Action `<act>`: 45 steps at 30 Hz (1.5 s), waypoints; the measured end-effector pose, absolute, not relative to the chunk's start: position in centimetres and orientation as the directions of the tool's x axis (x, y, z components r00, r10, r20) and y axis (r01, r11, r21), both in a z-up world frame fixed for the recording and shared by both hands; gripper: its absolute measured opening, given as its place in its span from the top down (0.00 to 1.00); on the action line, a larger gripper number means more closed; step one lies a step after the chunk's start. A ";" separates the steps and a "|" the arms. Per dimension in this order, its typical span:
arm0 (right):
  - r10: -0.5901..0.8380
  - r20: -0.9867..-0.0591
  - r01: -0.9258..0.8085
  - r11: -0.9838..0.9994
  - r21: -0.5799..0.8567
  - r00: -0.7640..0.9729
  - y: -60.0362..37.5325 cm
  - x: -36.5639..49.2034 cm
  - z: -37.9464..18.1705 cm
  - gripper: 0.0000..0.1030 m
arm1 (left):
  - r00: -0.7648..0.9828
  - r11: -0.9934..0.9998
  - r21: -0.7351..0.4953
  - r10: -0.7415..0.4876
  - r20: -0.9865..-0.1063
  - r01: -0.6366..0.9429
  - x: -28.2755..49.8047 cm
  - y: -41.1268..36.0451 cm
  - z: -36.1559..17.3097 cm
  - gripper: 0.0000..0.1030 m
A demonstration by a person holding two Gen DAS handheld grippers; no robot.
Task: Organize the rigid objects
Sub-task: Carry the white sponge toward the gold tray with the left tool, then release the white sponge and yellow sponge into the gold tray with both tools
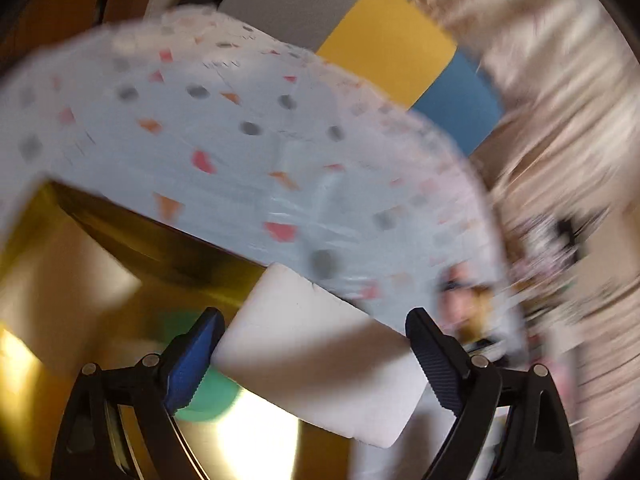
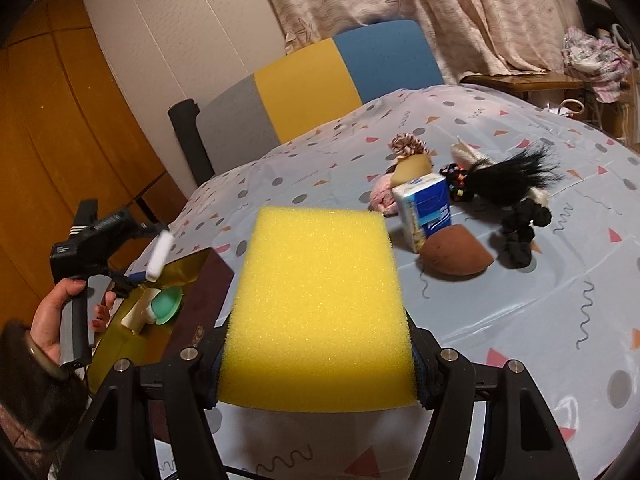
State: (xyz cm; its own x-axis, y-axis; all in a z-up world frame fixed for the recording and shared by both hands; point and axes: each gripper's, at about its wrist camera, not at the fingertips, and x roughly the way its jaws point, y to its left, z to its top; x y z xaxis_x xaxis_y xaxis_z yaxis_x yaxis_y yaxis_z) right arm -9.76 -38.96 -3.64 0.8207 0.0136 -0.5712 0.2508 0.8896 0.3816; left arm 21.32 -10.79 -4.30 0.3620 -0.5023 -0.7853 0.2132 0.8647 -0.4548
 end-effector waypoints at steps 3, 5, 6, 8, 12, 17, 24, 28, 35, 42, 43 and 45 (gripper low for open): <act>0.028 -0.577 0.244 0.889 0.388 0.817 -38.6 -9.6 -3.9 0.33 | 0.325 0.894 -0.332 -0.423 -0.846 0.301 21.6 -12.0 -4.6 0.09; 0.037 -0.580 0.238 0.889 0.392 0.814 -38.3 -9.5 -4.0 0.33 | 0.351 0.897 -0.205 -0.352 -0.868 0.393 20.9 -13.4 -4.4 0.07; 0.040 -0.581 0.236 0.889 0.393 0.813 -38.2 -9.4 -4.0 0.33 | 0.361 0.885 -0.130 -0.311 -0.879 0.446 20.4 -14.3 -4.5 0.05; 0.046 -0.581 0.231 0.890 0.394 0.813 -38.0 -9.4 -3.9 0.33 | 0.372 0.855 -0.012 -0.239 -0.897 0.519 19.6 -15.9 -4.9 0.05; 0.046 -0.574 0.223 0.893 0.390 0.817 -37.6 -9.5 -3.5 0.33 | 0.341 0.816 -0.031 -0.275 -0.899 0.578 18.8 -16.7 -5.0 0.05; 0.053 -0.575 0.222 0.891 0.396 0.816 -37.5 -9.5 -3.4 0.33 | 0.392 0.838 -0.109 -0.360 -0.846 0.534 18.7 -15.9 -2.8 0.05; 0.095 -0.581 0.183 0.897 0.402 0.808 -36.2 -8.6 -3.3 0.33 | 0.462 0.863 -0.313 -0.483 -0.744 0.397 17.7 -10.5 -0.1 0.05; 0.133 -0.577 0.138 0.906 0.400 0.806 -34.7 -7.7 -2.7 0.33 | 0.508 0.879 -0.381 -0.477 -0.717 0.287 16.1 -6.4 -0.5 0.05; 0.214 -0.574 0.021 0.927 0.375 0.790 -30.8 -4.7 -1.5 0.33 | 0.480 0.891 -0.421 -0.449 -0.753 0.172 12.1 -1.9 -3.7 0.06; 0.294 -0.614 -0.112 0.942 0.317 0.732 -25.0 -0.8 -0.9 0.33 | 0.525 0.928 -0.349 -0.363 -0.770 0.130 9.4 1.4 -4.4 0.06; 0.299 -0.634 -0.127 0.945 0.303 0.713 -23.9 -0.1 -1.1 0.33 | 0.534 0.930 -0.346 -0.356 -0.767 0.122 9.2 1.9 -4.3 0.06; 0.324 -0.652 -0.141 0.938 0.317 0.686 -22.7 0.7 -1.3 0.33 | 0.550 0.930 -0.351 -0.351 -0.757 0.111 8.9 2.7 -4.2 0.06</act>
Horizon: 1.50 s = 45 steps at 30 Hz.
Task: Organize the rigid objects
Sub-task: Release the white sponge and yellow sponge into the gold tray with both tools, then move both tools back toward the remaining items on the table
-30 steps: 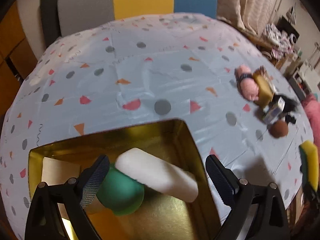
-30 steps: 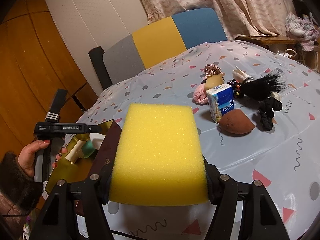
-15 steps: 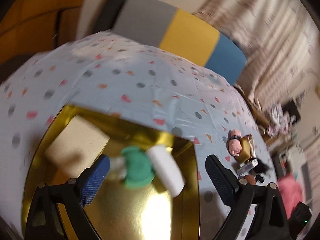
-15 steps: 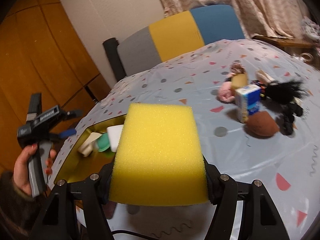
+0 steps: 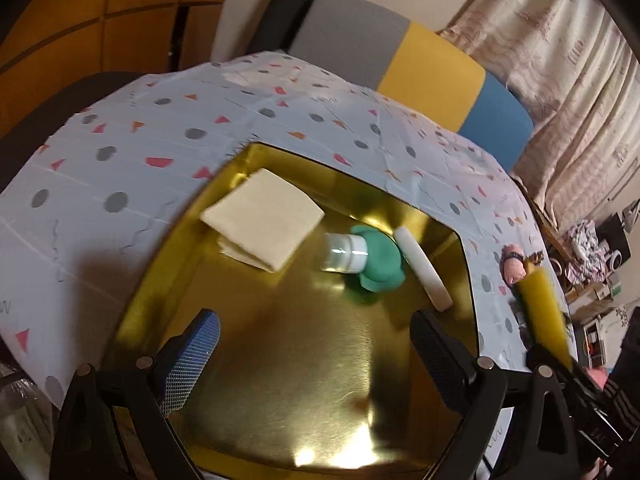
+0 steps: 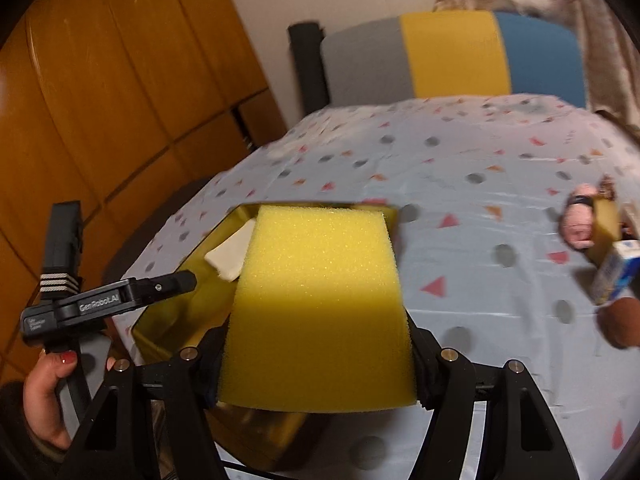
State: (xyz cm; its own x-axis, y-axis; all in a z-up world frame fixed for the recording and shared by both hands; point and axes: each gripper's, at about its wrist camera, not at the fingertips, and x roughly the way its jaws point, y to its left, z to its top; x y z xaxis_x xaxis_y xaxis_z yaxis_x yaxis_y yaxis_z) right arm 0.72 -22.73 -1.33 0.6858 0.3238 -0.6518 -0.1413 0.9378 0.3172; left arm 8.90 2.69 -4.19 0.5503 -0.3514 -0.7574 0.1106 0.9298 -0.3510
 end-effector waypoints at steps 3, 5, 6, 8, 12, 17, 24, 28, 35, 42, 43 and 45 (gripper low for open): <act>0.380 -0.678 -0.164 0.918 0.362 0.630 -20.6 2.0 -1.9 0.33 | 0.568 0.933 -0.349 -0.336 -0.751 0.090 8.7 3.7 -4.1 0.06; 0.399 -0.692 -0.168 0.910 0.379 0.602 -19.4 2.7 -2.2 0.33 | 0.574 0.933 -0.353 -0.329 -0.750 0.074 8.8 4.3 -4.2 0.06; 0.399 -0.704 -0.168 0.911 0.376 0.588 -18.6 3.0 -2.4 0.33 | 0.575 0.931 -0.358 -0.329 -0.749 0.066 8.8 4.6 -4.2 0.06; 0.381 -0.724 -0.162 0.920 0.356 0.575 -17.6 3.5 -2.8 0.33 | 0.580 0.929 -0.367 -0.327 -0.746 0.051 8.7 5.2 -4.4 0.06; 0.337 -0.771 -0.120 0.938 0.326 0.540 -16.2 4.3 -3.6 0.33 | 0.584 0.926 -0.375 -0.323 -0.745 0.034 8.5 5.9 -4.6 0.06; 0.267 -0.821 -0.081 0.961 0.263 0.504 -15.1 5.6 -4.8 0.33 | 0.586 0.926 -0.376 -0.320 -0.745 0.028 8.3 6.3 -4.8 0.06; 0.133 -0.868 -0.019 0.990 0.141 0.479 -14.9 8.8 -6.9 0.29 | 0.585 0.923 -0.385 -0.324 -0.743 0.022 8.0 6.4 -5.0 0.06; 0.097 -0.855 0.017 0.992 0.122 0.509 -15.8 9.6 -6.5 0.19 | 0.578 0.925 -0.379 -0.326 -0.748 0.030 7.9 6.2 -5.1 0.06; 0.198 -0.781 0.032 0.963 0.268 0.592 -18.6 6.7 -3.7 0.11 | 0.567 0.912 -0.409 -0.358 -0.742 0.040 7.9 5.7 -5.6 0.06; 0.189 -0.739 0.065 0.952 0.299 0.647 -20.6 4.1 -2.1 0.11 | 0.554 0.915 -0.396 -0.368 -0.747 0.074 7.6 4.2 -5.5 0.06; 0.187 -0.737 0.067 0.952 0.300 0.650 -20.8 3.8 -2.0 0.11 | 0.554 0.916 -0.394 -0.369 -0.747 0.079 7.6 3.9 -5.4 0.06; 0.179 -0.733 0.075 0.951 0.299 0.657 -21.4 3.3 -1.9 0.11 | 0.550 0.914 -0.396 -0.375 -0.746 0.085 7.5 3.6 -5.4 0.06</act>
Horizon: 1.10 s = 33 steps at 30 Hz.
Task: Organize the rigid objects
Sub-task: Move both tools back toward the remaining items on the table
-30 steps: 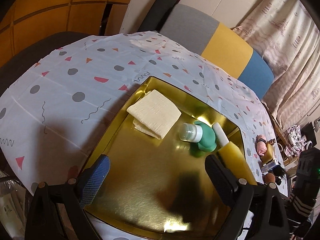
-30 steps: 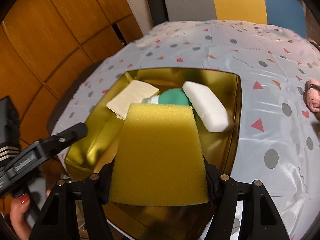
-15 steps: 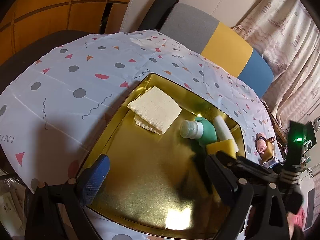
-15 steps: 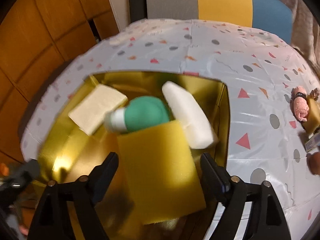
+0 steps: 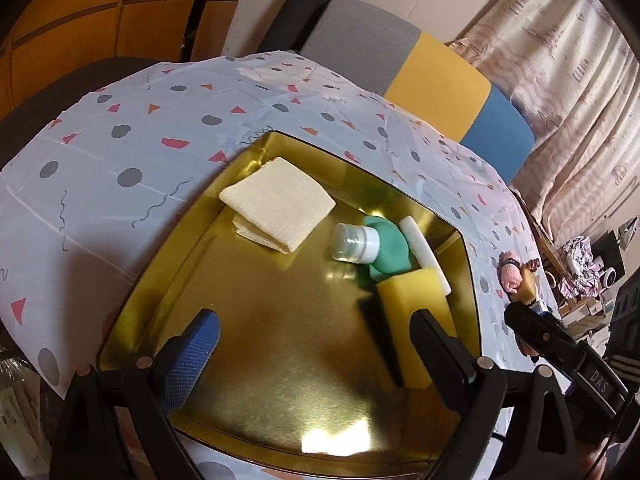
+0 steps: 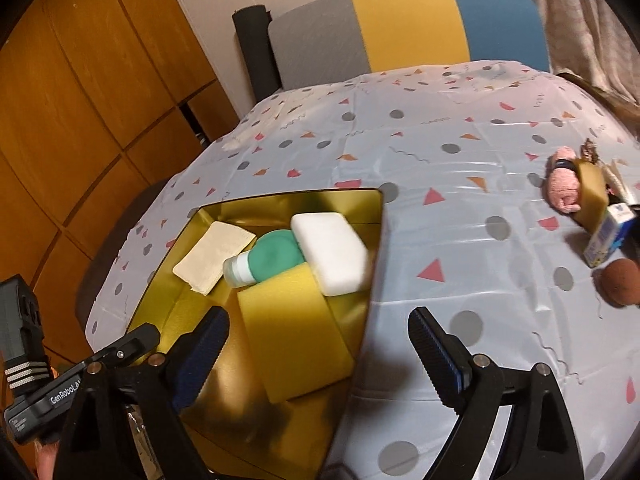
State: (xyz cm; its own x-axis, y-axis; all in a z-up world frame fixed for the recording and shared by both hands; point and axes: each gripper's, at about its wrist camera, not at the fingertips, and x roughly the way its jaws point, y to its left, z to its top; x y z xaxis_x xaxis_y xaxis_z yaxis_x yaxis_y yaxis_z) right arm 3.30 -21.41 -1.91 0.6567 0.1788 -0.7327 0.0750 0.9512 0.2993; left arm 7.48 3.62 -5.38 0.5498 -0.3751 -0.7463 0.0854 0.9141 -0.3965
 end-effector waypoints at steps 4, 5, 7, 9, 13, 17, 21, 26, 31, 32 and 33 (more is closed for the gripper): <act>0.158 -0.729 0.097 0.951 0.295 0.666 -22.7 2.2 -1.9 0.11 | 0.534 0.900 -0.418 -0.416 -0.736 0.124 7.2 2.6 -5.2 0.06; 0.159 -0.727 0.100 0.949 0.299 0.668 -23.1 1.9 -2.0 0.11 | 0.527 0.892 -0.431 -0.435 -0.730 0.140 7.1 2.3 -5.2 0.06; 0.160 -0.723 0.107 0.945 0.309 0.672 -23.9 1.3 -2.1 0.11 | 0.519 0.881 -0.442 -0.459 -0.721 0.165 6.9 1.5 -5.0 0.06; 0.152 -0.725 0.118 0.944 0.307 0.671 -24.6 0.9 -2.3 0.11 | 0.515 0.878 -0.440 -0.469 -0.717 0.186 6.6 0.7 -4.7 0.06; 0.128 -0.733 0.166 0.935 0.314 0.668 -26.5 -0.1 -2.8 0.11 | 0.503 0.874 -0.432 -0.482 -0.717 0.221 6.1 -1.0 -4.3 0.06; 0.094 -0.744 0.222 0.923 0.314 0.662 -28.6 -1.1 -3.4 0.11 | 0.484 0.869 -0.421 -0.495 -0.722 0.261 5.6 -2.9 -4.1 0.06; 0.063 -0.754 0.269 0.912 0.309 0.654 -30.9 -2.7 -4.4 0.11 | 0.459 0.859 -0.395 -0.509 -0.728 0.326 4.8 -5.5 -3.8 0.06; 0.035 -0.770 0.334 0.888 0.316 0.637 -34.0 -4.6 -6.1 0.12 | 0.423 0.838 -0.382 -0.531 -0.734 0.389 3.9 -8.4 -3.7 0.06; 0.011 -0.771 0.395 0.854 0.339 0.637 -37.1 -6.6 -7.1 0.12 | 0.385 0.815 -0.374 -0.549 -0.741 0.442 3.0 -11.3 -3.7 0.06; 0.006 -0.771 0.404 0.849 0.340 0.637 -37.6 -7.0 -7.3 0.12 | 0.377 0.811 -0.376 -0.552 -0.743 0.448 2.9 -11.8 -3.7 0.06; 0.000 -0.770 0.411 0.845 0.341 0.638 -38.2 -7.4 -7.5 0.12 | 0.369 0.807 -0.377 -0.556 -0.745 0.455 2.8 -12.4 -3.7 0.06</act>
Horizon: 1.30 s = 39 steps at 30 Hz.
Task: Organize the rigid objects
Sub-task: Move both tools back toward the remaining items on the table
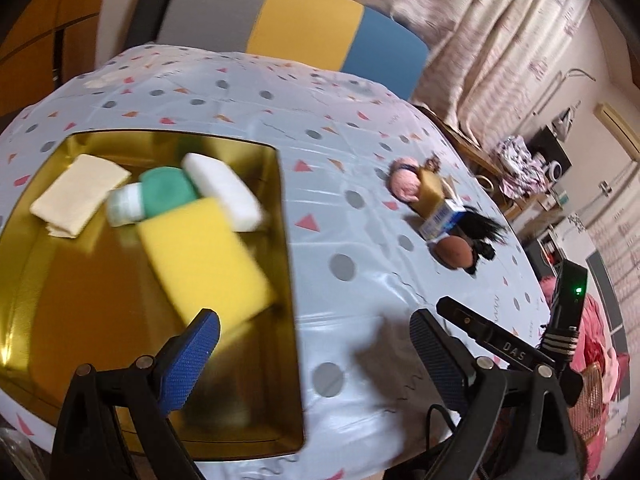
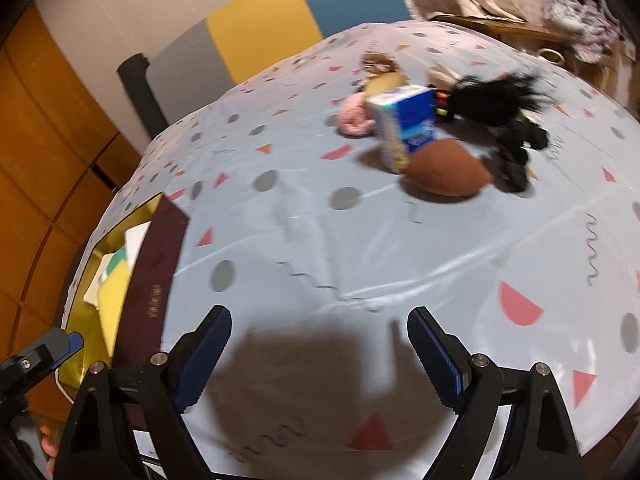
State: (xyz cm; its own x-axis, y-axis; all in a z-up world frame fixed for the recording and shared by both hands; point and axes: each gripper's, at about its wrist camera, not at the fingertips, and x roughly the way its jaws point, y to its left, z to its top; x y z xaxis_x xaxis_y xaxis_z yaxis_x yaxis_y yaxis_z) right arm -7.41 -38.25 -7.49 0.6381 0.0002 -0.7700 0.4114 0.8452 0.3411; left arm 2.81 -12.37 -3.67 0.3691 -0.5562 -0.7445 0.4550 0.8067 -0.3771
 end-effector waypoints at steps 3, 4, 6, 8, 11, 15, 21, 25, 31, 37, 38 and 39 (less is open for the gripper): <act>-0.032 -0.761 0.434 0.836 0.335 0.649 -39.9 -8.7 -7.8 0.13 | 0.358 0.801 -0.360 -0.553 -0.753 0.479 2.5 -13.9 -3.6 0.06; -0.049 -0.754 0.446 0.831 0.334 0.655 -40.7 -9.2 -7.9 0.14 | 0.354 0.799 -0.357 -0.552 -0.755 0.485 2.4 -14.4 -3.6 0.06; -0.080 -0.748 0.478 0.812 0.334 0.659 -42.5 -10.0 -8.3 0.15 | 0.341 0.793 -0.357 -0.554 -0.759 0.494 2.2 -15.3 -3.7 0.06; -0.110 -0.745 0.519 0.782 0.344 0.658 -44.8 -10.8 -8.4 0.17 | 0.334 0.791 -0.353 -0.552 -0.764 0.500 2.1 -15.9 -3.8 0.06; -0.164 -0.728 0.564 0.750 0.346 0.665 -48.0 -11.5 -8.2 0.17 | 0.324 0.790 -0.345 -0.546 -0.773 0.507 2.1 -16.9 -4.1 0.06; -0.216 -0.716 0.590 0.740 0.324 0.664 -51.6 -11.1 -7.7 0.17 | 0.310 0.794 -0.340 -0.533 -0.787 0.504 2.0 -17.7 -4.7 0.06; -0.228 -0.688 0.588 0.731 0.346 0.689 -55.9 -7.8 -7.4 0.17 | 0.304 0.795 -0.319 -0.518 -0.799 0.516 1.4 -18.6 -4.9 0.06; -0.216 -0.697 0.587 0.730 0.349 0.684 -57.1 -5.5 -8.6 0.18 | 0.305 0.796 -0.304 -0.508 -0.805 0.524 1.2 -19.0 -4.8 0.06; -0.206 -0.710 0.582 0.740 0.337 0.673 -57.2 -4.9 -10.6 0.37 | 0.300 0.801 -0.292 -0.493 -0.817 0.523 1.4 -19.6 -5.2 0.06; -0.165 -0.688 0.552 0.738 0.389 0.706 -57.3 -6.2 -11.0 0.62 | 0.279 0.788 -0.290 -0.495 -0.823 0.543 1.6 -21.8 -5.6 0.06; -0.163 -0.686 0.550 0.737 0.393 0.709 -57.3 -6.5 -10.9 0.62 | 0.281 0.785 -0.284 -0.494 -0.823 0.550 1.7 -22.3 -5.5 0.06; -0.164 -0.685 0.549 0.737 0.394 0.710 -57.2 -6.8 -10.9 0.62 | 0.285 0.784 -0.275 -0.491 -0.823 0.557 1.7 -22.9 -5.4 0.06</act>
